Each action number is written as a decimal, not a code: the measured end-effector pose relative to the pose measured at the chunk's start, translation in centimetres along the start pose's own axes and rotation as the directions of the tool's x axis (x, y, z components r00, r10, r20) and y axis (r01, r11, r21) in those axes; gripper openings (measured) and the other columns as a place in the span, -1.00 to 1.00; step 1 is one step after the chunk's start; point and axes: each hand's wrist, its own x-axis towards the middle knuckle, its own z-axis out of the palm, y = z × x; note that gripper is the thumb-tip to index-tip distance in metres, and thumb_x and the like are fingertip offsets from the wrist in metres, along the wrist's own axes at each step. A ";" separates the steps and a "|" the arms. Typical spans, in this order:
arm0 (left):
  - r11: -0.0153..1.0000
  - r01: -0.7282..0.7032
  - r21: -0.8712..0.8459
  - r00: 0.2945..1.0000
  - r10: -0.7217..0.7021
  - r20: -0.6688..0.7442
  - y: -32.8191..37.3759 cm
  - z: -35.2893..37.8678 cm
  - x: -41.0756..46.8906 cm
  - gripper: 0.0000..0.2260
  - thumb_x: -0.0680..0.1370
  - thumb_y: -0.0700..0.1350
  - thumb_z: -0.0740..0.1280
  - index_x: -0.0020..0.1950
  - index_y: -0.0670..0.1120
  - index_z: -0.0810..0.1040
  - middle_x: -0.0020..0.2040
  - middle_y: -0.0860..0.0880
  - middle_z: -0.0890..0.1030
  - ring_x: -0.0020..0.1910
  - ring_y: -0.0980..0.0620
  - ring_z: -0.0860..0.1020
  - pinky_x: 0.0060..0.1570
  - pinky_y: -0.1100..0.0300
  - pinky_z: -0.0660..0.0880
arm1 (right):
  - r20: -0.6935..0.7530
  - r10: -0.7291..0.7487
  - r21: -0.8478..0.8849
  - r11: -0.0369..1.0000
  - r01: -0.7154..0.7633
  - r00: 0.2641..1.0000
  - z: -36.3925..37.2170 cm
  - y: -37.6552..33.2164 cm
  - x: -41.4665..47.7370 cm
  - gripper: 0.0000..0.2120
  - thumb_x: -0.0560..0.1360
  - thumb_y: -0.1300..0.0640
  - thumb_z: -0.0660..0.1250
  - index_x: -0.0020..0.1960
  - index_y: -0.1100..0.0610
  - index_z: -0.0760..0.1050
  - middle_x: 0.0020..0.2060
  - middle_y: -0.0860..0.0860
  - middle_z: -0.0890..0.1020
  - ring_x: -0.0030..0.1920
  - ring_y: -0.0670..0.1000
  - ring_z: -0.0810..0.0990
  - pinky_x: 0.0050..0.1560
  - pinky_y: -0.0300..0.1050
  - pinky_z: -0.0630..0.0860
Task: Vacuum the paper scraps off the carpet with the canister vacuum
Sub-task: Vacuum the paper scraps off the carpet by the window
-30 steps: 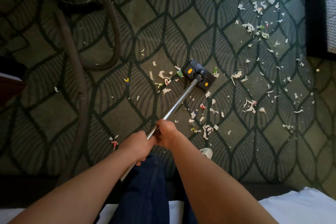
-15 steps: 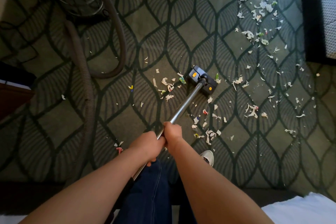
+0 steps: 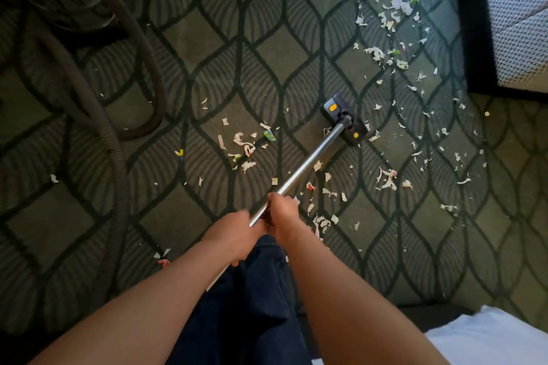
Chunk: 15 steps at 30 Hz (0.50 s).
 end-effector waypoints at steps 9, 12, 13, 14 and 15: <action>0.996 0.087 0.022 0.996 -0.087 -0.001 -0.5 0.4 0.9 -0.73 0.59 0.11 0.16 -0.09 -0.08 0.42 -0.29 -0.11 0.64 -0.39 -0.12 0.65 -0.34 0.13 0.55 | 0.091 0.119 -0.070 0.991 -0.112 0.989 -0.1 0.4 0.9 -0.84 0.60 0.24 0.15 0.14 0.24 0.43 -0.35 0.07 0.49 -0.42 0.00 0.50 -0.55 -0.26 0.45; 0.995 0.100 -0.022 0.995 -0.100 0.010 0.3 0.4 0.4 -0.74 0.59 0.11 0.16 -0.04 -0.07 0.43 -0.29 -0.10 0.63 -0.44 -0.08 0.61 -0.38 0.13 0.55 | 0.069 0.090 -0.064 0.994 -0.085 0.994 -0.4 0.3 0.6 -0.71 0.59 0.23 0.15 0.28 0.27 0.40 -0.21 0.11 0.55 -0.36 0.01 0.55 -0.57 -0.28 0.44; 0.994 0.100 -0.039 0.995 -0.099 0.015 0.6 0.4 0.2 -0.74 0.59 0.11 0.16 -0.03 -0.07 0.44 -0.29 -0.10 0.62 -0.45 -0.07 0.59 -0.39 0.14 0.54 | 0.061 0.079 -0.054 0.996 -0.075 0.995 -0.7 0.4 0.5 -0.70 0.59 0.22 0.16 0.30 0.25 0.39 -0.15 0.13 0.57 -0.34 0.01 0.56 -0.56 -0.27 0.44; 0.994 0.096 -0.056 0.995 -0.095 0.017 0.8 0.4 0.0 -0.74 0.60 0.11 0.15 -0.03 -0.08 0.45 -0.29 -0.10 0.62 -0.45 -0.05 0.58 -0.41 0.16 0.52 | 0.052 0.072 -0.035 0.997 -0.071 0.996 -0.9 0.3 0.2 -0.70 0.58 0.21 0.17 0.30 0.24 0.38 -0.10 0.14 0.57 -0.31 0.02 0.57 -0.54 -0.25 0.45; 0.994 0.094 -0.064 0.996 -0.093 0.018 1.2 0.4 -0.3 -0.73 0.60 0.10 0.15 -0.02 -0.08 0.46 -0.27 -0.10 0.62 -0.45 -0.04 0.58 -0.41 0.16 0.52 | 0.044 0.065 -0.014 0.998 -0.064 0.997 -1.1 0.2 0.0 -0.72 0.58 0.21 0.17 0.28 0.22 0.38 -0.08 0.13 0.58 -0.29 0.02 0.58 -0.51 -0.22 0.48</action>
